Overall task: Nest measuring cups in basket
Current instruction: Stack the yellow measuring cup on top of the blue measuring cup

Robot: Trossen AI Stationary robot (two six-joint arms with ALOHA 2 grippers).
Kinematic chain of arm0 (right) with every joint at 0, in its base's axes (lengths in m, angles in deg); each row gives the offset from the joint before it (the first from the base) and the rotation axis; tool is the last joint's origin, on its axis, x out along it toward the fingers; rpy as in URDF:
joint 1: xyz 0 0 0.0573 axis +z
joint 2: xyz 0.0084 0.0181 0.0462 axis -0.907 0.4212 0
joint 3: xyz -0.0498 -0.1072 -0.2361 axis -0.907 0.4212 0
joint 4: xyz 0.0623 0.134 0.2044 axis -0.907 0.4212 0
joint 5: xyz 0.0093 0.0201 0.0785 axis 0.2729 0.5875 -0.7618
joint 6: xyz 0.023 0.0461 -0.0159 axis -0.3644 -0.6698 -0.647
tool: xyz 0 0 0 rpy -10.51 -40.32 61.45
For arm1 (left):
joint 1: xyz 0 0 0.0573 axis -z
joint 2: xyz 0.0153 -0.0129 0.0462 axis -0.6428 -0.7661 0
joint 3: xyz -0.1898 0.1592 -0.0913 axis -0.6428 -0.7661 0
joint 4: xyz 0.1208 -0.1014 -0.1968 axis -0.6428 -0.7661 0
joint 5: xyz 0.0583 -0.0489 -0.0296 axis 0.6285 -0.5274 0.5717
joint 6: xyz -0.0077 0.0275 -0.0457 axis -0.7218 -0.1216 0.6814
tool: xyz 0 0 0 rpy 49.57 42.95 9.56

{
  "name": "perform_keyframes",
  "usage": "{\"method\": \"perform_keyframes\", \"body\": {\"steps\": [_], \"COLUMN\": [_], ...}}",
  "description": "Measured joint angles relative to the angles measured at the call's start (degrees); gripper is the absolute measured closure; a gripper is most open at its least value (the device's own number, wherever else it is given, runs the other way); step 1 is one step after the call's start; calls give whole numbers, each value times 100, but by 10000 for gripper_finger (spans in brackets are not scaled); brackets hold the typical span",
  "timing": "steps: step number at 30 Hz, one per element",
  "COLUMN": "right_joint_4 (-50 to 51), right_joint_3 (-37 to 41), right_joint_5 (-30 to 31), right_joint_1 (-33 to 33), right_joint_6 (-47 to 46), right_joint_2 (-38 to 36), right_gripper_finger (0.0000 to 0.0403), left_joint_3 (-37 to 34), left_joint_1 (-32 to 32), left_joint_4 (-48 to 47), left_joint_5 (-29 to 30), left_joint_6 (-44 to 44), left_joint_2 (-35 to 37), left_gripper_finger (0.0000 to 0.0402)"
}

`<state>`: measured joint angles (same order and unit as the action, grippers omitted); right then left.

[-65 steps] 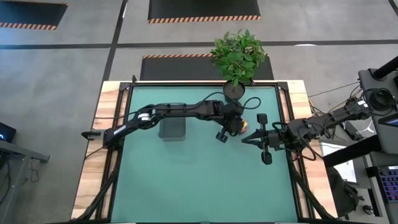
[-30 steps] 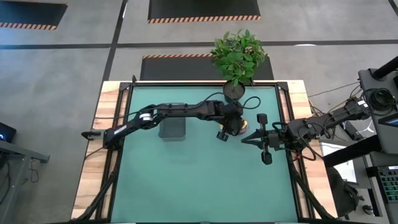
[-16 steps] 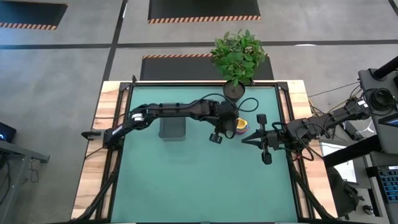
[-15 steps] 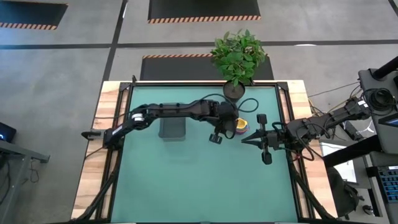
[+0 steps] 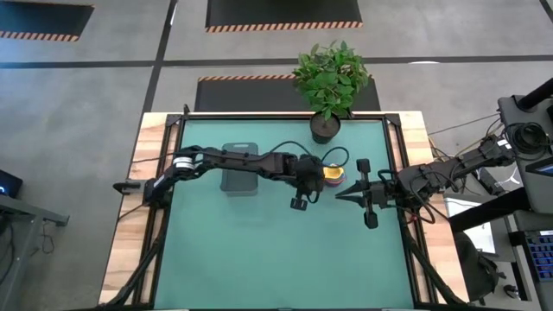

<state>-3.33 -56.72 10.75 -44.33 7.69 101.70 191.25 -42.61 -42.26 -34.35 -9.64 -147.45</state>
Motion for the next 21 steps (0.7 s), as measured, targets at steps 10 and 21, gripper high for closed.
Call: {"method": "perform_keyframes", "body": {"steps": [10,21], "right_joint_4": [-39,-36], "right_joint_3": [0,0], "right_joint_5": [2,2], "right_joint_1": [-2,-2], "right_joint_6": [50,70], "right_joint_2": [0,0], "right_gripper_finger": [394,394], "left_joint_3": [-681,-679], "left_joint_1": [-31,-86], "left_joint_4": [797,835], "left_joint_5": [865,2357], "left_joint_6": [318,314], "left_joint_2": [20,-9], "left_gripper_finger": [401,402]}}
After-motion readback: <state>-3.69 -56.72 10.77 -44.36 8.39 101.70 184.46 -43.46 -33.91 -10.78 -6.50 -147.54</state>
